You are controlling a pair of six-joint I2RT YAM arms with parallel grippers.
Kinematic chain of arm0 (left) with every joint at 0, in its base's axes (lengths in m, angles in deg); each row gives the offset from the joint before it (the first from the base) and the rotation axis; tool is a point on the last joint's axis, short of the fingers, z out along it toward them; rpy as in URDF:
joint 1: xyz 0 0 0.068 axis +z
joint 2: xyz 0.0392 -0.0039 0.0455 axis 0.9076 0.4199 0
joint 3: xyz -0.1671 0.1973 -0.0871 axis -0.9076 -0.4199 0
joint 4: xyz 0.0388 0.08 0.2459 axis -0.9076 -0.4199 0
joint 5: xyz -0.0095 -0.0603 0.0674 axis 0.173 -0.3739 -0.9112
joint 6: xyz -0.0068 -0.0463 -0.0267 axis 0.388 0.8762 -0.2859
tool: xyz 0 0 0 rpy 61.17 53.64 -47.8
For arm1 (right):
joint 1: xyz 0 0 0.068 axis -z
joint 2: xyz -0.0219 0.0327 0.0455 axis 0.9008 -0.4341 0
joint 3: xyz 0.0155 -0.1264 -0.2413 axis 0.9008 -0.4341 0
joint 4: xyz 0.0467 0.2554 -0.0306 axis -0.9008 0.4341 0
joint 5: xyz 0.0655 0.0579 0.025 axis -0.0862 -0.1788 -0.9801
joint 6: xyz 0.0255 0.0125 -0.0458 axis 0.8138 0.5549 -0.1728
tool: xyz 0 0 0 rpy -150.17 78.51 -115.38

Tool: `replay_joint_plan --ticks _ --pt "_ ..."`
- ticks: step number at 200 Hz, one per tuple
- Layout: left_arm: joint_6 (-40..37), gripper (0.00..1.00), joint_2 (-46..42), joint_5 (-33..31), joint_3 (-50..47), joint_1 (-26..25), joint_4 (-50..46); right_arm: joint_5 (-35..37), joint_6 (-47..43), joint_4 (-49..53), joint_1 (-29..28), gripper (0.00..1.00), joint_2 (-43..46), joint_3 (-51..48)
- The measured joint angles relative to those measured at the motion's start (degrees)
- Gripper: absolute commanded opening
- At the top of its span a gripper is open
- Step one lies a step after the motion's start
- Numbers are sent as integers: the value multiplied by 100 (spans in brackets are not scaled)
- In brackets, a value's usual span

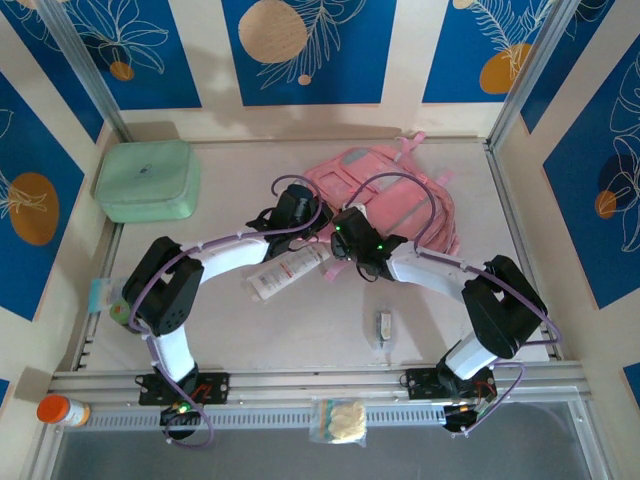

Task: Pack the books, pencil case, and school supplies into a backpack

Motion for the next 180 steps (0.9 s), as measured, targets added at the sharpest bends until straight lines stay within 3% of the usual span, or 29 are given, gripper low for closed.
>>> replay_joint_plan --ticks 32,152,180 --pt "70 0 0 -2 0 0 15 173 -57 35 -24 35 -52 59" --pt "70 0 -7 -66 -2 7 111 560 -697 -254 -61 0 -42 -44" --pt "68 0 -46 -20 -4 4 90 455 -623 -195 -101 0 240 -184"
